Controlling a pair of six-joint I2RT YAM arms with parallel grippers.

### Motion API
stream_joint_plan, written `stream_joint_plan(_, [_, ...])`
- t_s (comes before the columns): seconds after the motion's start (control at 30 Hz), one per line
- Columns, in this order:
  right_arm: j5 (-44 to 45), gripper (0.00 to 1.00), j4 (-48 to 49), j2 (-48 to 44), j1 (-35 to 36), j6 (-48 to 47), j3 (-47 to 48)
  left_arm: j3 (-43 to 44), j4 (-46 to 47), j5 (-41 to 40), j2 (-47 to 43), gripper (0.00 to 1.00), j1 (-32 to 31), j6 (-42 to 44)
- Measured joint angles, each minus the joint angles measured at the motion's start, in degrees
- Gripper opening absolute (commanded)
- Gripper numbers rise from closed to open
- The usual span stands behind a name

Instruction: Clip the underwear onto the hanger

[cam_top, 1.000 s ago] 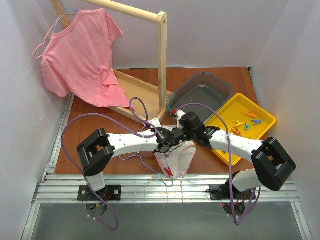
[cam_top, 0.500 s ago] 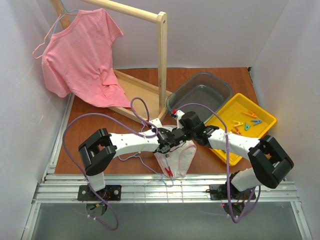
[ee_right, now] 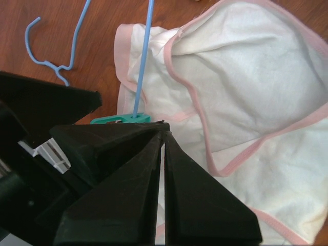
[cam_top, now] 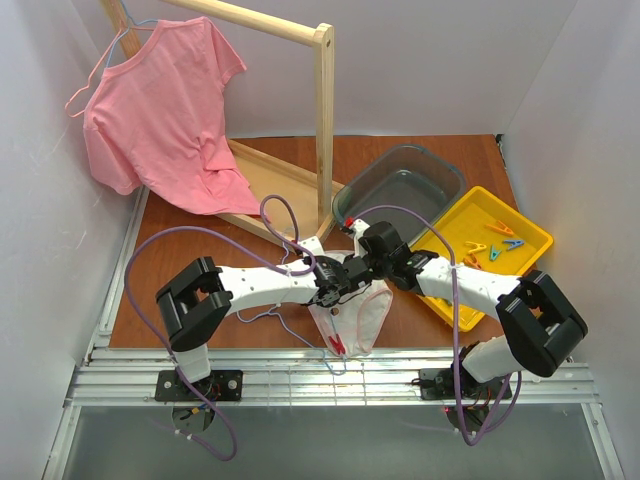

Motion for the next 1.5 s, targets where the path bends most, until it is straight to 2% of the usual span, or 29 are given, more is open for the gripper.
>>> stream_joint_plan(0.07, [0.2, 0.01, -0.1, 0.0, 0.0, -0.1, 0.3, 0.0, -0.3, -0.2, -0.3, 0.96, 0.0, 0.0])
stream_joint_plan(0.1, [0.3, 0.01, -0.1, 0.0, -0.1, -0.2, 0.5, -0.1, -0.8, -0.3, -0.5, 0.98, 0.1, -0.2])
stream_joint_plan(0.27, [0.7, 0.01, -2.3, 0.0, -0.4, -0.8, 3.1, -0.1, -3.6, -0.9, -3.6, 0.98, 0.4, -0.6])
stream_joint_plan(0.47, [2.9, 0.03, -9.5, -1.1, -0.4, -4.5, 12.4, -2.7, -9.6, -2.1, -18.7, 0.98, 1.5, -3.7])
stream_joint_plan(0.63, [5.9, 0.18, -14.2, -2.6, 1.6, -6.9, 19.5, -12.8, -16.6, -1.9, -34.3, 0.98, 4.5, -8.9])
stream_joint_plan(0.73, [8.3, 0.31, -16.3, -1.5, 6.9, -7.6, 22.5, -18.6, -19.9, -0.6, -41.0, 0.98, 8.2, -9.7])
stream_joint_plan(0.83, [9.7, 0.38, -17.4, 1.9, 13.0, -7.2, 24.5, -22.7, -21.4, 0.4, -46.9, 0.98, 13.0, -9.5])
stream_joint_plan(0.97, [11.2, 0.38, -18.7, 9.8, 19.5, -6.1, 26.9, -24.4, -23.7, 1.1, -53.0, 0.98, 14.6, -9.3])
stream_joint_plan(1.1, [12.6, 0.36, -19.0, 17.4, 23.5, -4.2, 28.1, -24.4, -26.1, 1.1, -55.0, 0.98, 14.6, -9.9])
stream_joint_plan(1.33, [15.0, 0.37, -19.9, 24.2, 25.9, -1.4, 28.4, -24.4, -27.7, 1.2, -58.5, 0.98, 14.6, -10.6])
stream_joint_plan(1.5, [16.0, 0.38, -19.8, 28.4, 26.6, -0.8, 32.2, -24.4, -28.3, 1.6, -60.5, 0.98, 14.6, -10.5])
